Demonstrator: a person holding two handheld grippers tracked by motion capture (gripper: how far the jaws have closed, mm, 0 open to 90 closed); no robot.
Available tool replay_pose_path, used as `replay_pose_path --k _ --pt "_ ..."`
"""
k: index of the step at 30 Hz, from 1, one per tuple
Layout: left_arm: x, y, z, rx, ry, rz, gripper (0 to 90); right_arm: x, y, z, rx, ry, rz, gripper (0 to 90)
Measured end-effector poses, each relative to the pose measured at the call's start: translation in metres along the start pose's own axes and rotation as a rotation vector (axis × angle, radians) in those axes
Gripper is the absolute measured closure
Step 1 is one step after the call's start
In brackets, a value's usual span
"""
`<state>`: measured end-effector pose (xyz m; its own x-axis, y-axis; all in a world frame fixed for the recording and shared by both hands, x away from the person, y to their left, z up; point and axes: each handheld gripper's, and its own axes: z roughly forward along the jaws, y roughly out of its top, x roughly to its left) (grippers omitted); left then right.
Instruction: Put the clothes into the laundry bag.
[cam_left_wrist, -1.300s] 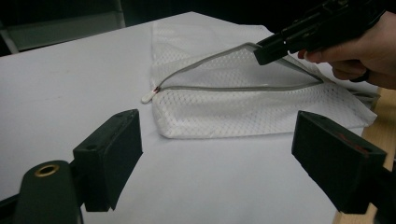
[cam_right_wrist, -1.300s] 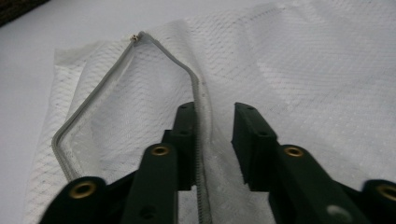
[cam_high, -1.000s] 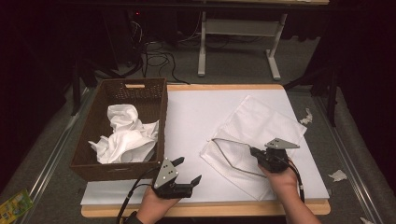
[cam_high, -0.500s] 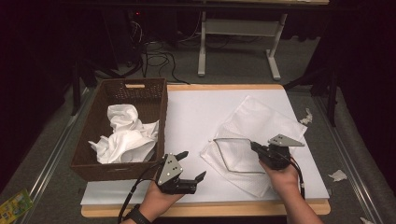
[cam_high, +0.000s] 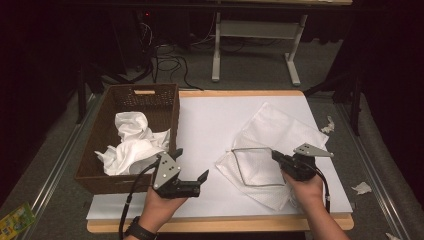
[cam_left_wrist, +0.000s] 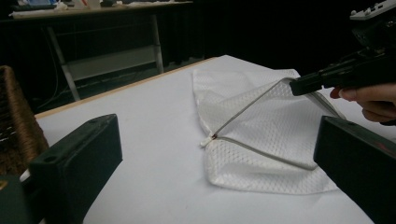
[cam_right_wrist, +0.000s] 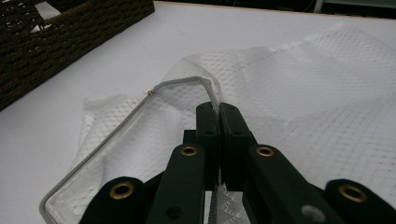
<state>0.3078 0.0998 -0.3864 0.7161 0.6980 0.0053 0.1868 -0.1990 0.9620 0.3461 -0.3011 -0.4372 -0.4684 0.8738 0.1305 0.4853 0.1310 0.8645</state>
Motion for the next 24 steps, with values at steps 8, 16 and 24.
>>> replay_pose_path --k 8,16,24 --pt "0.018 -0.001 -0.023 -0.01 0.022 -0.007 0.1 0.006 -0.001 0.003 0.009 -0.006 -0.002 88.5" --pt "0.037 0.0 -0.04 -0.019 0.082 -0.027 0.7 0.011 -0.001 0.003 0.019 0.006 -0.031 88.5" --pt "0.058 -0.004 -0.057 -0.035 0.183 -0.031 1.0 0.011 -0.001 -0.001 0.003 0.001 -0.045 88.0"
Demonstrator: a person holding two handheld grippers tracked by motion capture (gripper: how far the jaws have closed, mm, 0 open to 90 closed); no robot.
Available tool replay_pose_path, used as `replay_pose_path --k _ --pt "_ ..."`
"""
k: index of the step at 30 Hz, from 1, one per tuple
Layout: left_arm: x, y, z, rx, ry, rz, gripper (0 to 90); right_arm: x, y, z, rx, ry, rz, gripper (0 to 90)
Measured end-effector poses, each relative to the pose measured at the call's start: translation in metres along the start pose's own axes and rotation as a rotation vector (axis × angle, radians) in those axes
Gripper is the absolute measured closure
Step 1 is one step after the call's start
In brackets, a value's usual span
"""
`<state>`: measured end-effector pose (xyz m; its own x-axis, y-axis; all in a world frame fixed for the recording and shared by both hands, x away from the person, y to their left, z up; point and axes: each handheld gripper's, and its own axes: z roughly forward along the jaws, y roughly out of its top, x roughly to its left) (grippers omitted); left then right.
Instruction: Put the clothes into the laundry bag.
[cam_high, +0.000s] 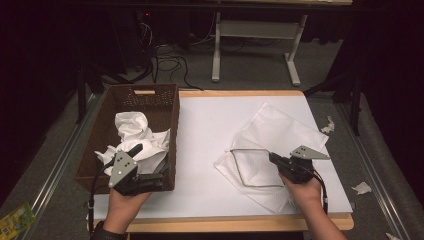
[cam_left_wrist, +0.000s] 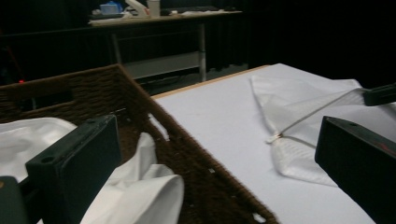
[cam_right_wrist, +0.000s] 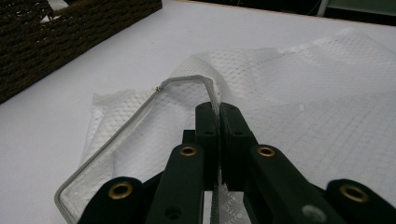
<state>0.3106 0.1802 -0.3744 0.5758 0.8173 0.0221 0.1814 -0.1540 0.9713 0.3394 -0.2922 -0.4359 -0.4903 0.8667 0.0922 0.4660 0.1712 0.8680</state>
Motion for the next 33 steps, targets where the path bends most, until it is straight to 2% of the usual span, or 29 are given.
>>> replay_pose_path --k 2,6,11,19,24,26,29,33 --pt "0.007 -0.001 -0.002 -0.004 0.011 -0.013 1.8 -0.001 0.0 -0.001 0.001 0.003 0.004 87.9" --pt "0.019 -0.001 -0.008 0.001 0.05 -0.005 3.2 -0.002 0.0 0.001 0.002 0.003 0.006 87.9" --pt "0.036 -0.001 -0.019 -0.002 0.098 -0.04 2.7 -0.004 0.001 0.0 -0.003 0.01 -0.002 88.0" --pt "0.047 -0.003 -0.026 -0.006 0.139 -0.053 2.7 -0.002 0.001 -0.002 -0.009 0.012 -0.01 87.9" --pt "0.047 -0.004 -0.024 0.002 0.122 -0.063 2.3 -0.002 0.001 -0.001 -0.01 0.012 -0.011 87.9" --pt "0.047 -0.004 -0.024 -0.005 0.125 -0.053 3.4 -0.002 0.001 -0.002 -0.01 0.013 -0.014 87.9" --pt "0.045 -0.005 -0.025 -0.032 0.131 -0.028 9.6 -0.003 0.001 -0.002 -0.009 0.014 -0.014 87.9" --pt "0.047 -0.002 -0.02 -0.033 0.116 -0.047 11.4 -0.002 0.001 -0.002 -0.008 0.018 -0.011 87.7"
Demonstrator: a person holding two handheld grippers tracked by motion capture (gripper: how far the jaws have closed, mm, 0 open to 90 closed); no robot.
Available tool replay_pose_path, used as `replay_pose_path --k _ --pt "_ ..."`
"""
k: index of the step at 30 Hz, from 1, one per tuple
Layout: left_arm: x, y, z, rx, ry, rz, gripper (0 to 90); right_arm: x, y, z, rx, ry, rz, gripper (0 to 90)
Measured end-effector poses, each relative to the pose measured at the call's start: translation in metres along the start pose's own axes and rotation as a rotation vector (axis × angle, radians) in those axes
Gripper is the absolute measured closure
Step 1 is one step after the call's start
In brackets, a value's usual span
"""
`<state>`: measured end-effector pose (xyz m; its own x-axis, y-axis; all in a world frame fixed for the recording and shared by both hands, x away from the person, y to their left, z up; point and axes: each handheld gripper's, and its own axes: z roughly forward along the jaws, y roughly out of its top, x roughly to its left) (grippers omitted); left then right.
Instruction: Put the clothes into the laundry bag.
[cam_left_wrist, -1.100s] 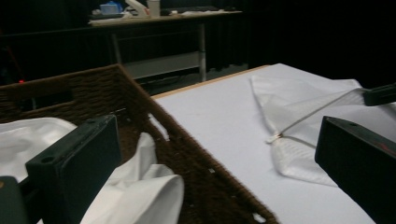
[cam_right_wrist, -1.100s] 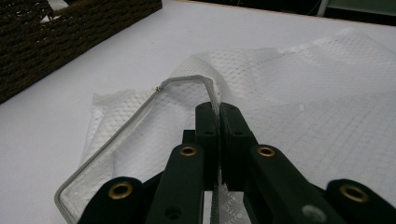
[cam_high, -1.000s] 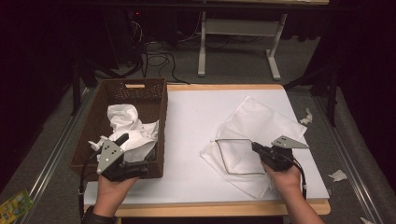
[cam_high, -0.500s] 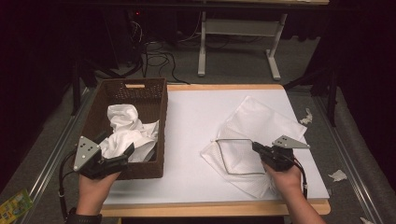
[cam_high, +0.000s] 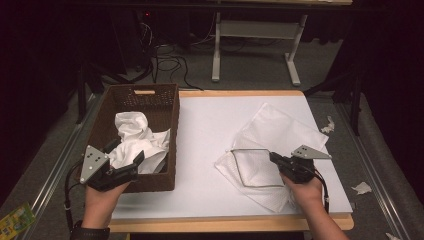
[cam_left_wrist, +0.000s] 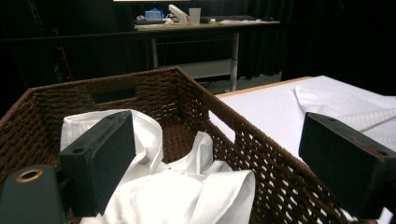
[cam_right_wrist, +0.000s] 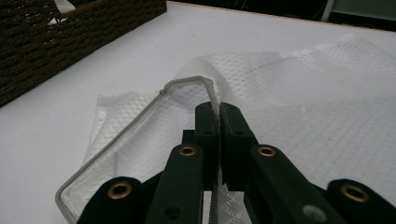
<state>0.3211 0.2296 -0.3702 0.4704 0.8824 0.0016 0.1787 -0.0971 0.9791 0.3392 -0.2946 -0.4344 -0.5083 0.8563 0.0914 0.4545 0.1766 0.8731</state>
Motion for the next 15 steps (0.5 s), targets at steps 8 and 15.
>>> replay_pose_path --k 8,15 --pt "0.007 0.017 0.026 0.067 0.065 -0.045 13.0 -0.003 0.001 -0.003 -0.005 0.018 0.007 87.3" --pt "0.019 0.028 0.059 0.12 0.117 -0.075 3.8 -0.002 0.002 -0.004 -0.013 0.027 0.003 86.8"
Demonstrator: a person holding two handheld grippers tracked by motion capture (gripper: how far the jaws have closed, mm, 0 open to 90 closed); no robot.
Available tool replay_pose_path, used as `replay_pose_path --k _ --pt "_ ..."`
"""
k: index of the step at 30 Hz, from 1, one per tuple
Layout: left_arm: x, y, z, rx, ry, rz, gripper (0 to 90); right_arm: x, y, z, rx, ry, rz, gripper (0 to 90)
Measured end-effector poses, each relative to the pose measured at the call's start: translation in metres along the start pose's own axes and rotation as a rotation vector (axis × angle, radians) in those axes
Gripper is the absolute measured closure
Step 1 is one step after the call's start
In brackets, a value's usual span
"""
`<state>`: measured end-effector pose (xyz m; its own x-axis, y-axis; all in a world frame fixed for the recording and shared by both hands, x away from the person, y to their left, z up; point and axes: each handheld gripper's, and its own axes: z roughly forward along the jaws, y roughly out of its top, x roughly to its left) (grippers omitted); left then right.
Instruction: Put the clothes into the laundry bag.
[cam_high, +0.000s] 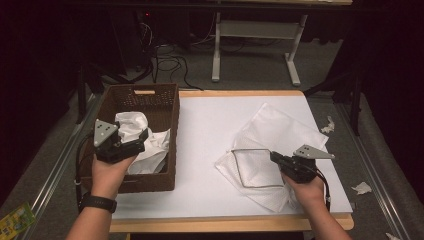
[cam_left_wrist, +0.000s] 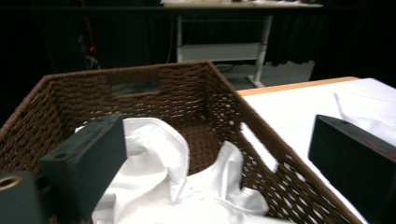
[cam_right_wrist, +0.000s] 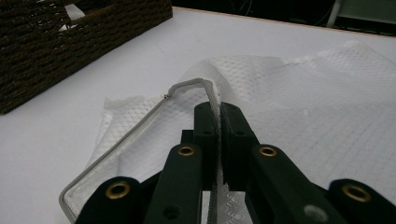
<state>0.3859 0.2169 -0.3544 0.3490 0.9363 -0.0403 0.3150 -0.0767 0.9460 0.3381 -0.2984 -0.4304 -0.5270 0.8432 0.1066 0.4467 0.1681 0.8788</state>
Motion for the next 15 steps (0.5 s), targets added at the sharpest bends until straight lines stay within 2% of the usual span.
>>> replay_pose_path --k 2,5,8,14,15 --pt "0.003 0.002 0.009 0.032 0.01 -0.002 2.4 0.0 0.0 0.0 -0.002 -0.001 0.002 86.8" --pt "0.009 0.007 0.019 0.103 0.004 -0.013 0.8 0.0 0.0 0.0 0.002 0.002 0.004 86.8" --pt "0.014 0.01 0.03 0.18 0.019 -0.032 0.7 0.0 -0.001 0.002 0.003 0.003 0.001 86.8" --pt "0.031 0.011 0.05 0.367 0.036 -0.098 0.7 0.0 0.0 0.001 0.004 0.004 -0.002 86.7" --pt "0.034 0.011 0.054 0.412 0.032 -0.117 0.7 0.0 0.0 0.001 0.004 0.005 -0.002 86.8"
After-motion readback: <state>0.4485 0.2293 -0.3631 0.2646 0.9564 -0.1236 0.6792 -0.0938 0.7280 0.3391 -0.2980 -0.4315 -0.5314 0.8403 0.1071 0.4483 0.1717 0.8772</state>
